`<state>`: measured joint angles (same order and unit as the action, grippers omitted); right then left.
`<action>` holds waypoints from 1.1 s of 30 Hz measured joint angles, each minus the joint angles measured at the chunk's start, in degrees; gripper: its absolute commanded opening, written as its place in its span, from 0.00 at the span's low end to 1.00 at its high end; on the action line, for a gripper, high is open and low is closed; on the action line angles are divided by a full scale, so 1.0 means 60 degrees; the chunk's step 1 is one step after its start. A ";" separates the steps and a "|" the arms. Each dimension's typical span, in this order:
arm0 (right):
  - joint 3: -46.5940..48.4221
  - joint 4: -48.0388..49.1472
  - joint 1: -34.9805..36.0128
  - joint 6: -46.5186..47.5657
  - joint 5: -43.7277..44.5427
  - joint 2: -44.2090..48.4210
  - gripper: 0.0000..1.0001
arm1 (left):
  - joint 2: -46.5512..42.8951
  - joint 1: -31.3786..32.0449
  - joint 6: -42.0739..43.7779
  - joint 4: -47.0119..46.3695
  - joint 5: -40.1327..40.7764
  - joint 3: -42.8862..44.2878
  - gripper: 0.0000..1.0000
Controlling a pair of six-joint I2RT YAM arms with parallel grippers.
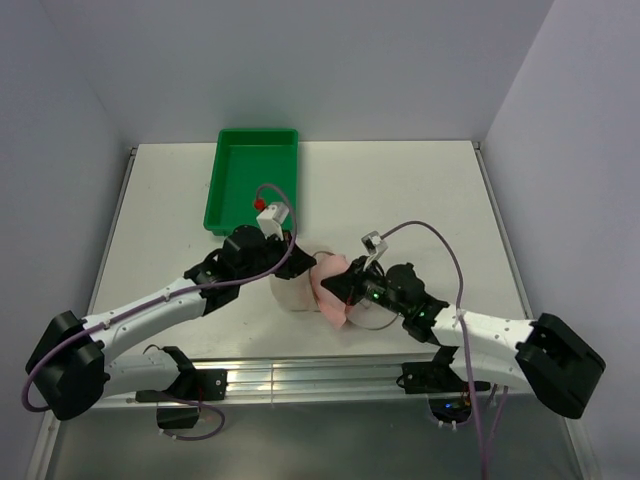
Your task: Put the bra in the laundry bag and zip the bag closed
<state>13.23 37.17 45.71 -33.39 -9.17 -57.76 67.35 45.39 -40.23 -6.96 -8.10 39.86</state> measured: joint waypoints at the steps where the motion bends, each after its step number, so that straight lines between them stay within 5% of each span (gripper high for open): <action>1: 0.0051 0.0102 0.0000 -0.0007 -0.0036 -0.0299 0.00 | 0.0004 0.0022 0.0007 -0.0018 -0.0026 0.0000 0.00; 13: 0.1064 0.1246 0.0000 -0.0368 -0.0324 -0.2597 0.00 | 0.0058 0.0106 -0.0131 -0.0831 -0.0459 -0.0211 0.00; 20: 0.1166 0.1694 0.0058 -0.1825 0.1045 -0.3049 0.00 | 0.0055 0.0229 -0.0637 -0.1559 -0.0590 -0.0925 0.00; 24: 0.0885 0.1730 0.0284 -0.2426 0.2091 -0.2404 0.00 | 0.0040 0.0306 -0.1027 -0.2011 -0.0608 -0.1348 0.00; 33: 0.1162 -0.1679 0.0739 -0.2393 0.4382 0.1195 0.00 | 0.0182 0.1891 -0.1796 -0.3599 -0.0350 -0.1337 0.00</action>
<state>20.21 27.09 50.15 -47.75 17.12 -50.59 68.45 56.73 -51.00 -28.56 -10.20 31.83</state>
